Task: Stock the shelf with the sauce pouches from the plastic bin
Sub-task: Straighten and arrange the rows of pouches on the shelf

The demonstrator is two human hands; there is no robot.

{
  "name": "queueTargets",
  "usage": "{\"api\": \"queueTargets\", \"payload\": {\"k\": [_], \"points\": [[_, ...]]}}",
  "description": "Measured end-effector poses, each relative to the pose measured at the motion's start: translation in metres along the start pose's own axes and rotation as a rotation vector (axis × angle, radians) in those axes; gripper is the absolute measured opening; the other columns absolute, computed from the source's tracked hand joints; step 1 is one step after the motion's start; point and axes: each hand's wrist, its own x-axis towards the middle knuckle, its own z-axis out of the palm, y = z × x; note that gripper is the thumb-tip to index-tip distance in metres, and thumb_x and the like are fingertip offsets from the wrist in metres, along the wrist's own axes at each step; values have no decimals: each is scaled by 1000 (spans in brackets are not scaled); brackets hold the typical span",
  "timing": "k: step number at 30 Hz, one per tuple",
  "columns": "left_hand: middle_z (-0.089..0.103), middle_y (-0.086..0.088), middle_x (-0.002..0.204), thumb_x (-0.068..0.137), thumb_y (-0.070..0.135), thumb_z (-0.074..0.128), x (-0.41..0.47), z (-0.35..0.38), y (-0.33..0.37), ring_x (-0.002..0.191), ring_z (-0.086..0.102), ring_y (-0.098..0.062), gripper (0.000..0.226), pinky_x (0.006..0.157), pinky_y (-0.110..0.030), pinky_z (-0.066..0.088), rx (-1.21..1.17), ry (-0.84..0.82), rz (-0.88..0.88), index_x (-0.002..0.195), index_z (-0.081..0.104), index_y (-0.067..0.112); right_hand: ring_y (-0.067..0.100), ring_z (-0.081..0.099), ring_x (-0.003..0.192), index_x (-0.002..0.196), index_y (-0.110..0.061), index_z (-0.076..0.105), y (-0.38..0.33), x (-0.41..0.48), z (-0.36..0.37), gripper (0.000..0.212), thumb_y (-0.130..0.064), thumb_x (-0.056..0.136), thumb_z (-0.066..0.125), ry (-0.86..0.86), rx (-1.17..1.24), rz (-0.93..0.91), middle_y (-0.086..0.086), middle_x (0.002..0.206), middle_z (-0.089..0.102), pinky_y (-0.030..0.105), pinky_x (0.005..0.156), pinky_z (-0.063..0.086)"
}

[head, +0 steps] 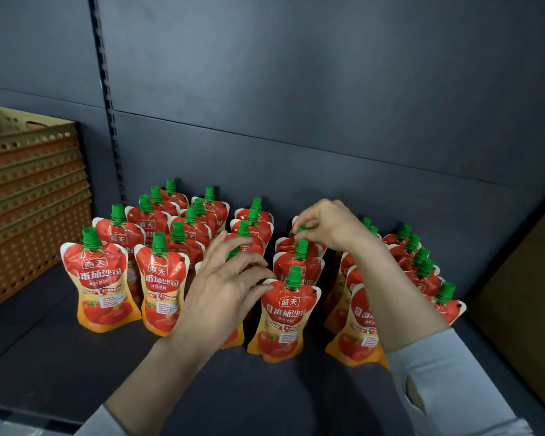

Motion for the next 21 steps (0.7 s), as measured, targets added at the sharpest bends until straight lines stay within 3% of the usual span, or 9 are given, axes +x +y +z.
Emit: {"api": "queueTargets", "payload": {"k": [5, 7, 9, 12, 17, 21], "points": [[66, 9, 104, 89, 41, 57, 1, -2, -1, 124, 49, -21, 26, 115, -50, 27, -7, -9, 8, 97, 75, 24, 6, 67, 98, 87, -29, 79, -2, 0, -6, 11, -31, 77, 84, -61, 58, -23, -6, 98, 76, 32, 94, 54], [66, 9, 104, 89, 42, 56, 1, -2, -3, 124, 49, -21, 28, 114, -50, 28, -16, -6, 4, 97, 75, 24, 3, 68, 93, 90, -27, 80, 2, -2, -16, 11, -32, 81, 80, 14, 129, -19, -10, 93, 76, 28, 94, 53], [66, 9, 105, 90, 43, 55, 2, -1, -4, 124, 49, -21, 29, 113, -51, 30, -21, -6, -2, 97, 76, 24, 7, 68, 93, 93, -26, 79, 10, 2, -25, 9, -26, 83, 78, 120, 121, 14, -9, 91, 75, 31, 96, 53], [65, 9, 107, 90, 44, 56, 3, 0, -5, 125, 48, -19, 28, 114, -49, 30, -32, -4, -5, 99, 75, 24, 12, 67, 94, 100, -24, 77, 14, 8, -26, 20, -20, 81, 80, 26, -2, 89, -3, 97, 73, 31, 97, 52], [63, 9, 112, 92, 47, 51, 6, -2, -7, 126, 46, -17, 34, 116, -41, 28, -32, 11, -22, 106, 72, 25, 18, 69, 91, 93, -17, 80, 12, 20, -16, 15, -12, 79, 80, 26, -57, 76, 0, 89, 72, 35, 94, 55], [62, 8, 115, 92, 46, 50, 8, -4, -10, 128, 43, -15, 35, 111, -41, 37, -42, 11, -42, 112, 69, 25, 17, 69, 94, 87, -21, 80, 12, 28, -9, 12, -13, 78, 81, 66, -33, 65, 2, 90, 75, 35, 93, 55]]}}
